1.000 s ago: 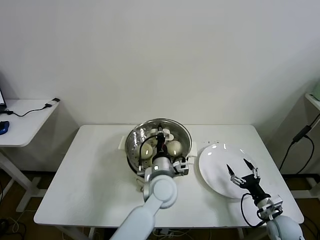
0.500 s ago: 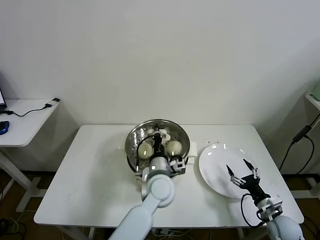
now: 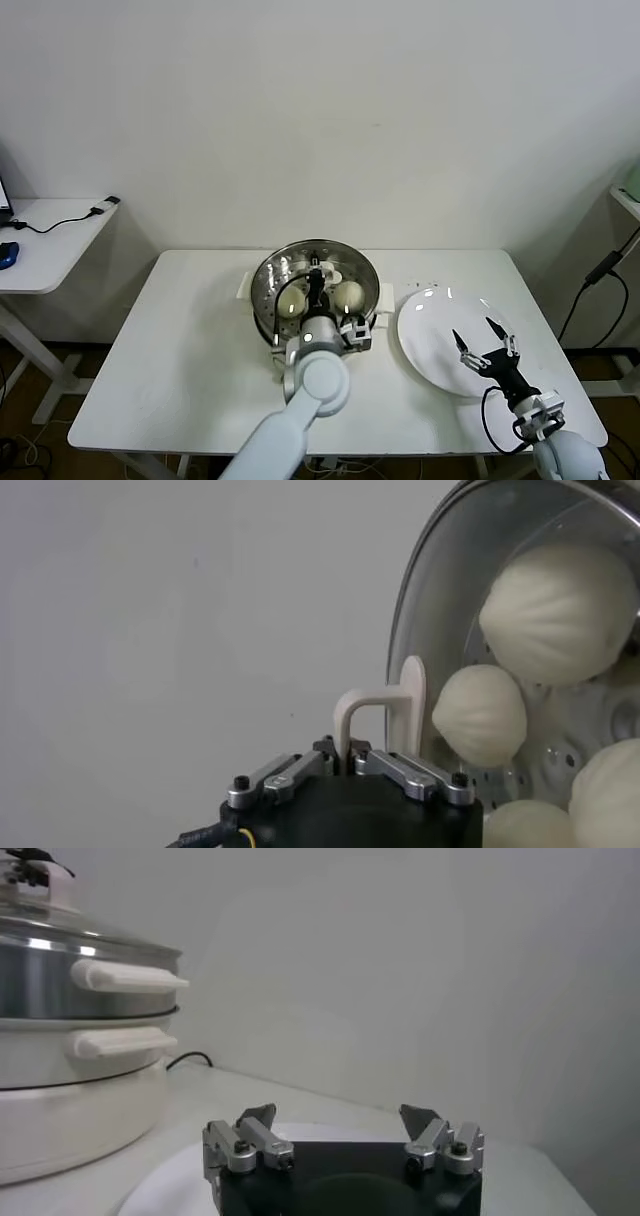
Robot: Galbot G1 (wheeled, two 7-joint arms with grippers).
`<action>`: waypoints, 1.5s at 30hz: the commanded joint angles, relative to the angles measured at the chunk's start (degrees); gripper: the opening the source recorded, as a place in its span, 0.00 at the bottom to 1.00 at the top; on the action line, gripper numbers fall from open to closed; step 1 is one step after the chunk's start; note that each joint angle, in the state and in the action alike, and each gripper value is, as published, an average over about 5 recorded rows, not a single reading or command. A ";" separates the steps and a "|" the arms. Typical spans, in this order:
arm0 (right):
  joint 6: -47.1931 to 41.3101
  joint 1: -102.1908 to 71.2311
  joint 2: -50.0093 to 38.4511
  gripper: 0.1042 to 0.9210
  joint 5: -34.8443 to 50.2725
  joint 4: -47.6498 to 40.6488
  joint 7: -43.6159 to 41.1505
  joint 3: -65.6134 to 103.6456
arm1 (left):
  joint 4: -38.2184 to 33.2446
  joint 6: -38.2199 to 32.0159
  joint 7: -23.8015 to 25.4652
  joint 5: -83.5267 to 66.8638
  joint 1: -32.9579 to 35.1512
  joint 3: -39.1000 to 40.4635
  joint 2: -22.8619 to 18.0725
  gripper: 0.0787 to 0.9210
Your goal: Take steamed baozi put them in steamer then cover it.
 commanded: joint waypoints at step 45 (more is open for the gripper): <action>-4.75 0.41 0.09 0.88 -2.30 2.89 1.47 1.07 | -28.70 -0.63 -7.73 -16.00 18.95 -5.54 12.21 0.88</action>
